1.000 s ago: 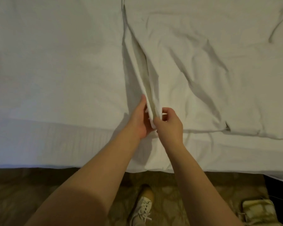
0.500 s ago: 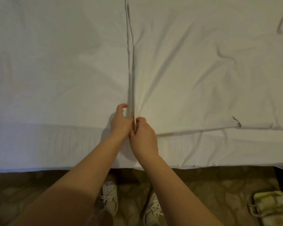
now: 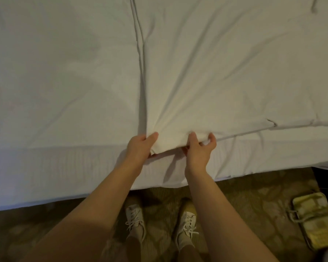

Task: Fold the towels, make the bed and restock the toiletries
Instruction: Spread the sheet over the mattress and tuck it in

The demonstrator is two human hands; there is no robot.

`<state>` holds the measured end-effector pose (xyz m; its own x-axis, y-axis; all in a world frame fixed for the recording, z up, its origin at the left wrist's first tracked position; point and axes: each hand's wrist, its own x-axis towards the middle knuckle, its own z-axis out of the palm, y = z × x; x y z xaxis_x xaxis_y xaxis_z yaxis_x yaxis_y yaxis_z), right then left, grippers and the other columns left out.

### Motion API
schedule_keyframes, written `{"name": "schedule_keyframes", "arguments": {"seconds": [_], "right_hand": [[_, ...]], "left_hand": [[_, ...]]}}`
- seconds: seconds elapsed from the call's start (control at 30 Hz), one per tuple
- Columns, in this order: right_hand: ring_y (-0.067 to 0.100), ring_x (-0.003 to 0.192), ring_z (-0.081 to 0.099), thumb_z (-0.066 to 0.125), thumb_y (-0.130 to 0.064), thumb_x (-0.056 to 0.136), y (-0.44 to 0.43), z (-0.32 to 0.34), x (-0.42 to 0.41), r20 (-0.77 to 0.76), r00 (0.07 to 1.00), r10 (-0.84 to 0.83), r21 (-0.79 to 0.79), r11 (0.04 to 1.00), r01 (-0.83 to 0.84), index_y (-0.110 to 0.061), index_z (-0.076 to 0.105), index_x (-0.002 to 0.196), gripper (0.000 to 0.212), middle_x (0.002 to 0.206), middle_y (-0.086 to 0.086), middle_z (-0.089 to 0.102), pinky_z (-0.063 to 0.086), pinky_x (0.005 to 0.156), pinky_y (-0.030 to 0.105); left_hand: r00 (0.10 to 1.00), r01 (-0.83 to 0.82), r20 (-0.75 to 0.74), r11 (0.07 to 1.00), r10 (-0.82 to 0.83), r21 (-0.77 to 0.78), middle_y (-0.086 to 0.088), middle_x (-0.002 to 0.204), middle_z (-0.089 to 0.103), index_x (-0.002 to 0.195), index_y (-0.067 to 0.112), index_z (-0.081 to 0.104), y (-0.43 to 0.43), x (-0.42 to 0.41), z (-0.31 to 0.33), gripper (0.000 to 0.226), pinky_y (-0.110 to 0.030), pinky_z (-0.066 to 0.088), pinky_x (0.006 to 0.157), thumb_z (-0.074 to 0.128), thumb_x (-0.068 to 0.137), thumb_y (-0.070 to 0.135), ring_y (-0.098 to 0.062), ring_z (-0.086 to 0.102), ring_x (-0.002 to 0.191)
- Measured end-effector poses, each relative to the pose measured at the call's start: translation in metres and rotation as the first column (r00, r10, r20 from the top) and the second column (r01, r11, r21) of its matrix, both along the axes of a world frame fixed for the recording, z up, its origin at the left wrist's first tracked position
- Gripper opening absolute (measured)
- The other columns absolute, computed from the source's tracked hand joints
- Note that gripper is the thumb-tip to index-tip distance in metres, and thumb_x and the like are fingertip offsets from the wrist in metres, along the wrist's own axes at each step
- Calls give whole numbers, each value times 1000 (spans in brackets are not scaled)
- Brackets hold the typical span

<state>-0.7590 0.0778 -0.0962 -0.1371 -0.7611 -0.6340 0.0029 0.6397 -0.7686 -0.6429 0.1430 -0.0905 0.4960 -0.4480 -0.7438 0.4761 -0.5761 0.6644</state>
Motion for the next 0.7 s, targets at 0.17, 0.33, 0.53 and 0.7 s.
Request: {"name": "schedule_keyframes", "arguments": {"seconds": [0.17, 0.33, 0.53, 0.7], "right_hand": [[15, 84, 59, 56, -13, 90, -1, -8, -5, -189, 979, 77, -49, 995, -88, -32, 32, 141, 59, 96, 4, 58, 55, 84, 35], [14, 75, 57, 53, -14, 92, 2, -14, -12, -251, 964, 91, -89, 989, -117, -32, 46, 132, 44, 90, 7, 59, 55, 85, 41], [15, 80, 58, 51, -11, 96, 10, -14, -13, -99, 993, 63, -43, 997, -68, -30, 45, 135, 44, 92, 8, 56, 58, 76, 30], [15, 80, 58, 55, -13, 94, 5, -18, -17, -98, 972, 212, 25, 977, -210, -31, 33, 144, 58, 85, 4, 54, 55, 68, 24]], "left_hand": [[998, 1, -57, 999, 1, 36, -8, 100, 60, 106, 10, 55, 6, -6, -6, 22, -33, 57, 73, 59, 93, 28, -21, 61, 88], [996, 77, -46, 996, -75, 35, -6, 76, 65, 101, 1, 64, 18, -26, -2, 21, -29, 55, 72, 63, 90, 19, -13, 63, 66], [995, -95, -18, 995, 95, -2, -7, 73, 65, 89, 3, 67, 41, -19, -6, 13, -24, 57, 69, 62, 90, 15, -13, 62, 66], [991, -113, 67, 993, 115, -32, -9, 84, 67, 109, 0, 65, 35, -23, -5, 22, -20, 56, 66, 59, 92, 13, -16, 63, 74]]}}
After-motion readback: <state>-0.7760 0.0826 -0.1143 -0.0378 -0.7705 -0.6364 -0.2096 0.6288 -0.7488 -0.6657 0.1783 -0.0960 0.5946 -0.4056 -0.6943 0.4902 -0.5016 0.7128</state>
